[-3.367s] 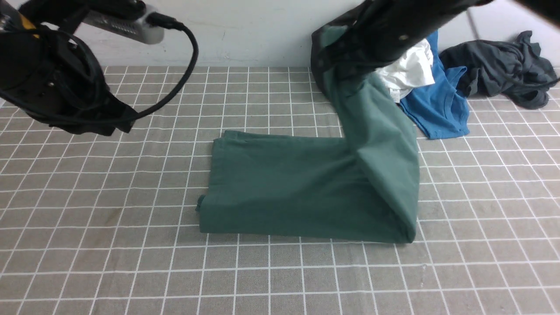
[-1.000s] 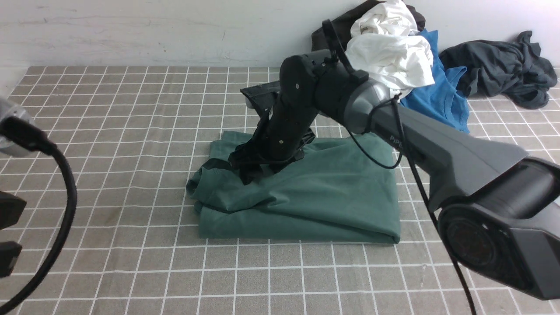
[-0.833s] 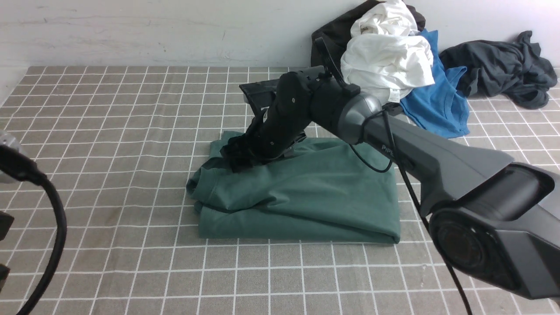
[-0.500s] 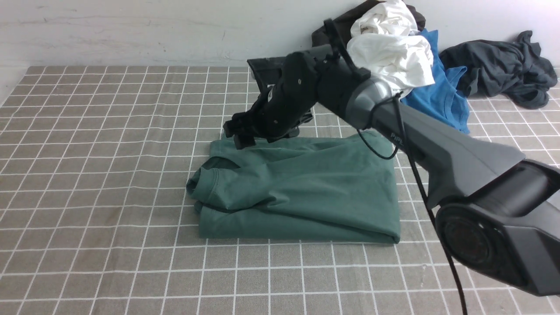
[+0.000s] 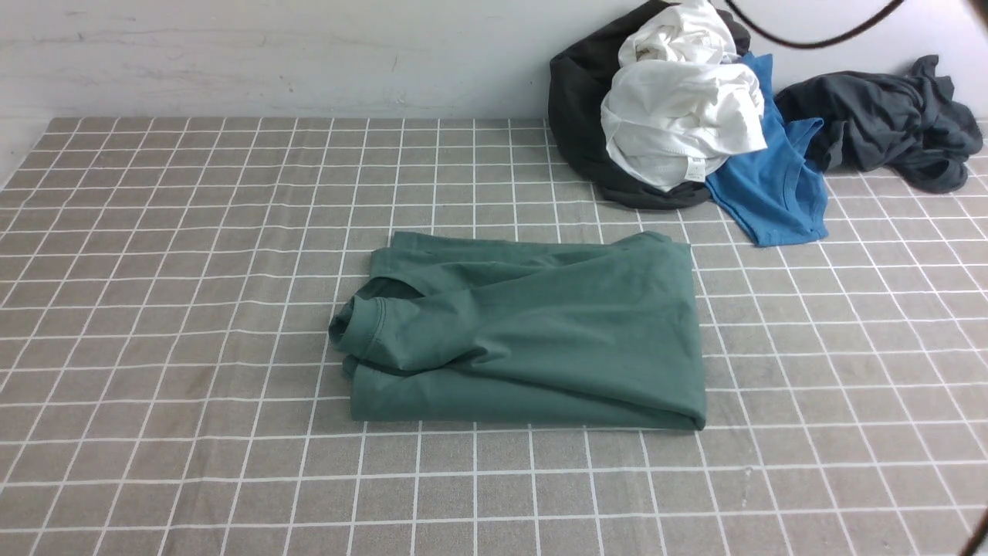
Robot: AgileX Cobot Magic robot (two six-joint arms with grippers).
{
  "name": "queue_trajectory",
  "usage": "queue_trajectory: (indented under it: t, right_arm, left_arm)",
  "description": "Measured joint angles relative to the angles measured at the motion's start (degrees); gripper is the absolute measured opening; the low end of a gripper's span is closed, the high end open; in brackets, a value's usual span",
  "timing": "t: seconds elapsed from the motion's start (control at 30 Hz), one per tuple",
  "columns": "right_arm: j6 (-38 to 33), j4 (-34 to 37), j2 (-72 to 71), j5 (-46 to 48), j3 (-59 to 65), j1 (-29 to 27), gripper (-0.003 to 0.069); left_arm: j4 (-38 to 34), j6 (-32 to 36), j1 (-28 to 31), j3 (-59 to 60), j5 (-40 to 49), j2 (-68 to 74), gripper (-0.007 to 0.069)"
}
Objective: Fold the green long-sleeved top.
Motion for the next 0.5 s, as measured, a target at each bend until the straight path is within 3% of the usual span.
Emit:
queue_trajectory:
  t: [0.1, 0.5]
  right_arm:
    - [-2.7, 2.1, -7.8, 0.2, 6.0, 0.0, -0.001]
    - [-9.2, -0.8, -35.2, 0.3, 40.3, 0.0, -0.0014]
  left_arm:
    - [0.0, -0.2, 0.0, 4.2, -4.9, -0.6, -0.0007]
    - [0.0, -0.4, 0.0, 8.2, -6.2, -0.6, -0.0007]
